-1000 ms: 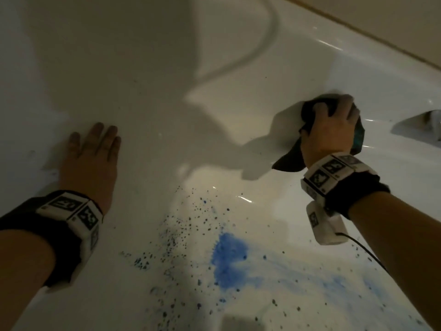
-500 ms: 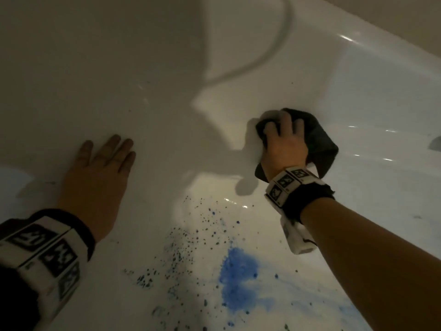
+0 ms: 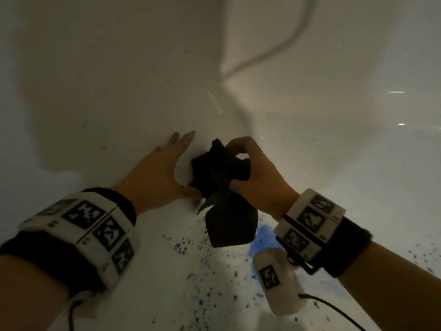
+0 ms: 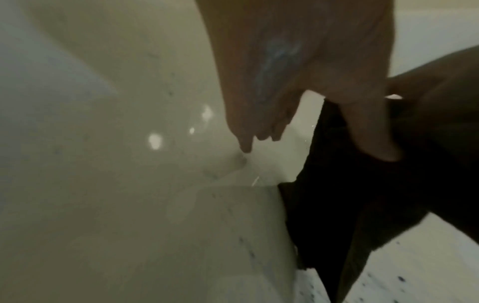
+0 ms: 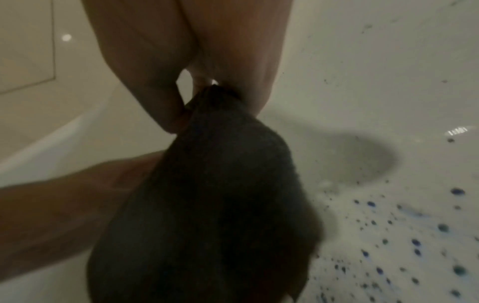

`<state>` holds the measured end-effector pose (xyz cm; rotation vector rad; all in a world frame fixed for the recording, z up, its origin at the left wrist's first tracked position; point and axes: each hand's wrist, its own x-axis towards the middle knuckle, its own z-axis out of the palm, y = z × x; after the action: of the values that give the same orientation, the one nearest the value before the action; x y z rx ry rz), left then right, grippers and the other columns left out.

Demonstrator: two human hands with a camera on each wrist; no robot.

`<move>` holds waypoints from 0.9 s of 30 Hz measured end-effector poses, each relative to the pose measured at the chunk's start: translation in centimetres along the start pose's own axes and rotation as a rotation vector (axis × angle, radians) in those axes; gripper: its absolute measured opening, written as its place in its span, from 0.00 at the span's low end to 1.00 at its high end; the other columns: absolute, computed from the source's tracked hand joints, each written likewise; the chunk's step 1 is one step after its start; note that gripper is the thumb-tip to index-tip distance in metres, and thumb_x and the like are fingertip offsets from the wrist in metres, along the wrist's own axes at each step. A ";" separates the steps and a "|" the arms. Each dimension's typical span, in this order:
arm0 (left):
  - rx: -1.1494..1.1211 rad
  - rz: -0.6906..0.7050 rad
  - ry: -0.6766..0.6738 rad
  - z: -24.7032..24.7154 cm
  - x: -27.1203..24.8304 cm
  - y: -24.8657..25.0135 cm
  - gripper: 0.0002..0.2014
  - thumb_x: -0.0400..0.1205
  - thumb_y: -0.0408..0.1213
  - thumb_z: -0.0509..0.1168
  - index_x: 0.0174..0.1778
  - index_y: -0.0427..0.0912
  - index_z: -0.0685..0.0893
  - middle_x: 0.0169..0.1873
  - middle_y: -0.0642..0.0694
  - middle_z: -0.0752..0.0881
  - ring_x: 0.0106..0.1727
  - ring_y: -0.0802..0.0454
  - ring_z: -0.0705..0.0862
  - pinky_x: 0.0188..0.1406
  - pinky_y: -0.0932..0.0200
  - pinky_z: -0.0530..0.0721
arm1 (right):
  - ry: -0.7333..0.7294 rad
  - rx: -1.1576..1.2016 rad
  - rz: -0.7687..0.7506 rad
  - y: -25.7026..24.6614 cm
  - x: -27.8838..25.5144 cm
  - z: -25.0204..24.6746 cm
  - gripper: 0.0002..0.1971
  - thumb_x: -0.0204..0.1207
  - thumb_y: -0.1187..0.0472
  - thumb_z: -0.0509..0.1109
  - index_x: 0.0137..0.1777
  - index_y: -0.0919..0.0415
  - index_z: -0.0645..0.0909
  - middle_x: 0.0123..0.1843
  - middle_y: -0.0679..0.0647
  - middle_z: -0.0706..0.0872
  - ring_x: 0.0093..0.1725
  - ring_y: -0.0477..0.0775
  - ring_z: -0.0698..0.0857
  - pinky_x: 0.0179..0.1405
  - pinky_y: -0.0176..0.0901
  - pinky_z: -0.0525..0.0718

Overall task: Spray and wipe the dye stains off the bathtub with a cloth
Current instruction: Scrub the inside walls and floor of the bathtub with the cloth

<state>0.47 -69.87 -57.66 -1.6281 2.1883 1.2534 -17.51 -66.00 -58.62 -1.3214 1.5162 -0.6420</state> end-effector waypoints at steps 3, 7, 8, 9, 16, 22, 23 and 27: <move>-0.283 0.023 -0.111 2.3 -0.5 -0.1 0.56 0.67 0.41 0.77 0.81 0.60 0.43 0.81 0.58 0.51 0.82 0.56 0.53 0.77 0.58 0.58 | -0.126 0.133 0.028 0.0 -1.7 0.2 0.27 0.68 0.81 0.65 0.56 0.49 0.70 0.58 0.44 0.76 0.52 0.54 0.84 0.49 0.45 0.86; -0.396 0.094 -0.127 3.5 -0.2 -0.3 0.49 0.69 0.29 0.76 0.80 0.58 0.54 0.73 0.61 0.66 0.76 0.62 0.62 0.75 0.57 0.64 | -0.249 0.161 0.029 0.8 -2.8 -0.6 0.28 0.66 0.84 0.62 0.53 0.48 0.72 0.59 0.47 0.78 0.49 0.48 0.84 0.43 0.39 0.87; -0.353 0.124 -0.126 3.7 -0.2 -0.3 0.46 0.70 0.30 0.75 0.78 0.59 0.57 0.70 0.64 0.66 0.73 0.66 0.60 0.75 0.58 0.62 | -0.268 0.152 0.024 1.1 -3.0 -0.9 0.28 0.66 0.85 0.62 0.53 0.50 0.73 0.60 0.49 0.78 0.48 0.50 0.84 0.40 0.36 0.86; -0.309 0.135 -0.119 3.8 -0.1 -0.3 0.42 0.72 0.32 0.75 0.77 0.58 0.61 0.66 0.68 0.64 0.70 0.70 0.57 0.75 0.61 0.58 | -0.277 0.135 0.022 1.4 -3.2 -1.1 0.28 0.66 0.85 0.62 0.53 0.51 0.73 0.60 0.51 0.79 0.49 0.52 0.85 0.40 0.35 0.86; -0.468 0.136 -0.005 4.6 0.2 -0.6 0.07 0.77 0.30 0.69 0.48 0.44 0.83 0.46 0.44 0.88 0.51 0.45 0.86 0.57 0.52 0.84 | -0.129 -0.084 0.160 3.3 -3.3 -3.0 0.17 0.70 0.66 0.75 0.55 0.48 0.80 0.52 0.46 0.86 0.48 0.47 0.86 0.55 0.36 0.84; -0.452 0.101 0.087 5.5 0.0 -0.5 0.09 0.78 0.31 0.67 0.52 0.44 0.82 0.45 0.49 0.86 0.47 0.52 0.86 0.49 0.63 0.84 | -0.146 -0.254 0.164 3.4 -3.5 -3.3 0.06 0.74 0.60 0.72 0.42 0.48 0.78 0.39 0.41 0.83 0.38 0.37 0.82 0.42 0.25 0.79; -0.482 0.091 0.095 5.7 -0.1 -0.3 0.09 0.77 0.32 0.68 0.53 0.44 0.82 0.44 0.49 0.86 0.45 0.53 0.86 0.46 0.65 0.84 | -0.140 -0.226 0.168 3.3 -3.7 -3.3 0.05 0.74 0.61 0.71 0.43 0.50 0.78 0.39 0.43 0.84 0.39 0.41 0.83 0.41 0.28 0.81; -0.592 0.083 0.040 6.1 -0.6 0.6 0.03 0.77 0.38 0.69 0.44 0.45 0.86 0.35 0.52 0.88 0.37 0.60 0.85 0.35 0.74 0.82 | -0.119 -0.118 0.185 2.8 -4.7 -3.5 0.05 0.76 0.60 0.68 0.50 0.57 0.78 0.42 0.50 0.88 0.40 0.48 0.87 0.40 0.34 0.86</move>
<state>-1.93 -65.22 -60.98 -1.7599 2.0367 2.0561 -22.21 -61.58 -58.20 -1.2658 1.5756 -0.3547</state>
